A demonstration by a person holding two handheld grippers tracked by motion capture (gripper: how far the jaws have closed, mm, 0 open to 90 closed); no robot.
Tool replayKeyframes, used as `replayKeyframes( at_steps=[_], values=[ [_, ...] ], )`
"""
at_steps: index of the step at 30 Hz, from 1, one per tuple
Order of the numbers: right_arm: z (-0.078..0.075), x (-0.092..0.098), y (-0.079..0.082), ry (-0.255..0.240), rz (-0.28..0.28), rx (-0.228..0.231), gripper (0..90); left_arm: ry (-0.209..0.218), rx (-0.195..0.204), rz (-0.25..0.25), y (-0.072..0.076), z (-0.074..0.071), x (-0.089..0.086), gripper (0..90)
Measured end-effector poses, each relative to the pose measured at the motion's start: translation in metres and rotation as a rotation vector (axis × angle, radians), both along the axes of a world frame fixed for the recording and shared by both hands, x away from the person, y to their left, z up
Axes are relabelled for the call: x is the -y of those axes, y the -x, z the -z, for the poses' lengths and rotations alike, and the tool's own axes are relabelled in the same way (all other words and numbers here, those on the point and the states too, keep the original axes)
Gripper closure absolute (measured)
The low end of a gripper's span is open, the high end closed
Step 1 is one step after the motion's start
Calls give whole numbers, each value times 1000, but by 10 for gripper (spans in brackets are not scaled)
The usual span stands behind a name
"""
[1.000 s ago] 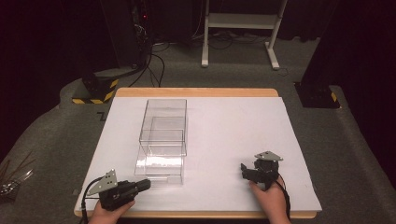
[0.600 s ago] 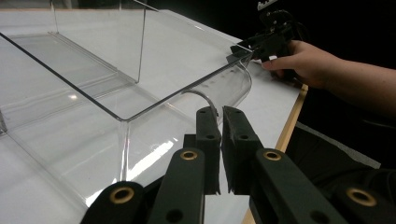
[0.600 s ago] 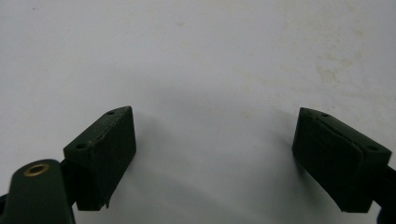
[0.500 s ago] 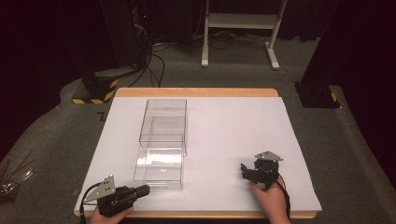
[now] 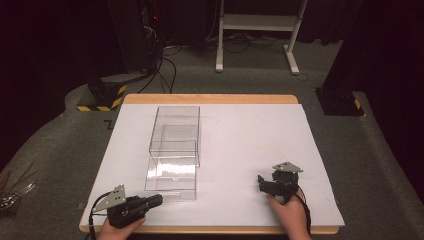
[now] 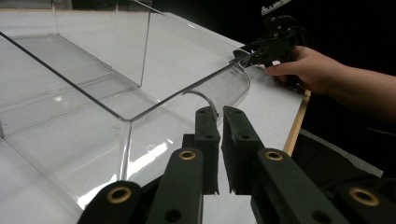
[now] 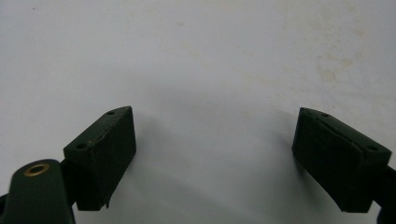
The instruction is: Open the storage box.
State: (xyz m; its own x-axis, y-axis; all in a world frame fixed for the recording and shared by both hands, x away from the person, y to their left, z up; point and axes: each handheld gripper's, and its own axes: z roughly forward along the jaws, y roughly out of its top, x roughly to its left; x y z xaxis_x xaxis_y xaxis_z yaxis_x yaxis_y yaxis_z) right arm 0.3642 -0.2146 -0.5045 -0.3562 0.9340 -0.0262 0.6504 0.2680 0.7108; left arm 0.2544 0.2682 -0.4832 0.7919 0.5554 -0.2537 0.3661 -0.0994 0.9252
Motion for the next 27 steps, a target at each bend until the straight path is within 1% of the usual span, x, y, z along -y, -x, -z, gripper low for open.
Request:
replayKeyframes(
  at_steps=[1, 2, 3, 4, 6, 8, 9, 10, 11, 12, 13, 14, 15, 17, 18, 20, 21, 22, 23, 25, 26, 27],
  values=[
    [0, 0, 0, 0, 0, 0, 135, 1, 0, -7, 0, 0, -1, 828],
    [0, 0, 0, 0, 0, 0, 136, 20, -2, -9, 2, -1, -4, 794],
    [0, 0, 0, 0, 0, 0, 136, 20, -2, -9, 2, -1, -4, 766],
    [0, 0, 0, 0, 0, 0, 136, 24, 6, -21, 5, -3, -7, 740],
    [0, 0, 0, -1, -1, 0, 136, 25, 9, -28, 7, -4, -8, 729],
    [0, 0, 0, 0, 0, 0, 135, 20, 23, -43, 10, -6, -10, 704],
    [0, 0, 0, 0, 0, 0, 135, 22, 29, -52, 11, -8, -12, 704],
    [0, 0, 0, -1, -1, 0, 136, 27, 42, -73, 14, -11, -15, 703],
    [0, 0, 0, -1, -1, 0, 136, 27, 42, -73, 14, -11, -15, 703],
    [0, 0, 0, 0, 0, 0, 135, 25, 60, -97, 16, -14, -20, 704],
    [0, 0, 0, 0, 0, 0, 135, 25, 60, -97, 16, -14, -20, 707],
    [0, 0, 0, 0, 0, 0, 136, 23, 75, -122, 18, -16, -25, 715],
    [0, 0, 0, 0, 0, 0, 136, 23, 75, -122, 18, -16, -25, 724],
    [0, 0, 0, 0, 0, 0, 135, 25, 84, -155, 18, -17, -31, 740],
    [0, 0, 0, 0, 0, 0, 136, 24, 86, -193, 18, -17, -37, 763],
    [0, 0, 0, 0, 0, 0, 136, 22, 85, -229, 18, -16, -43, 782],
    [0, 0, 0, 0, 0, 0, 135, 22, 85, -229, 18, -16, -43, 791],
    [0, 0, 0, 0, 0, 0, 135, 18, 84, -247, 17, -16, -45, 795],
    [0, 0, 0, 0, 0, 0, 135, 12, 82, -271, 17, -15, -48, 795],
    [0, 0, 0, 0, 0, 1, 136, 2, 70, -336, 14, -12, -54, 798],
    [0, 0, 0, 1, 0, 1, 136, -19, 60, -383, 11, -11, -58, 796],
    [0, 0, 0, 1, 0, 1, 136, -19, 60, -383, 11, -11, -58, 791]
  ],
)
